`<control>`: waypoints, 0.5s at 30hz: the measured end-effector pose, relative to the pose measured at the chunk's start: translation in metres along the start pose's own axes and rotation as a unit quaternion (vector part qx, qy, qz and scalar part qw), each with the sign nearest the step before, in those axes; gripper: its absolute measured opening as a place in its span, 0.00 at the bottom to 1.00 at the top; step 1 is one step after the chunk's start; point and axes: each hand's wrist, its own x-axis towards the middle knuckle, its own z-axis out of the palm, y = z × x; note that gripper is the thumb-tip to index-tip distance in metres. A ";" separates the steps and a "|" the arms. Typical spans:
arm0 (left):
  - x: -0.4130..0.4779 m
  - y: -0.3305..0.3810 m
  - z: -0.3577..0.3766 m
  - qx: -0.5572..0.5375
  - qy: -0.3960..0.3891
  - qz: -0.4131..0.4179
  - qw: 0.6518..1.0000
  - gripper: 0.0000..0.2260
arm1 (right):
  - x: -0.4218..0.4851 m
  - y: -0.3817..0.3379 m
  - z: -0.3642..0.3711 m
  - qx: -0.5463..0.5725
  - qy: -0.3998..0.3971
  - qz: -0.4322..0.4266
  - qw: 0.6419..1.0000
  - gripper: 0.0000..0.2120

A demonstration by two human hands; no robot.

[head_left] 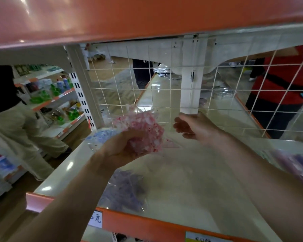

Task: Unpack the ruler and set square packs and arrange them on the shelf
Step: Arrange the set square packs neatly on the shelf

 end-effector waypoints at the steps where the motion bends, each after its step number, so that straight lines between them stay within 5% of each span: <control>1: 0.000 -0.002 0.007 0.001 -0.014 -0.003 1.000 0.17 | -0.006 -0.007 -0.003 0.035 -0.008 0.002 0.999 0.11; 15: 0.002 -0.020 0.040 0.033 -0.106 -0.059 0.992 0.16 | -0.045 -0.019 -0.046 0.084 0.063 -0.073 0.992 0.01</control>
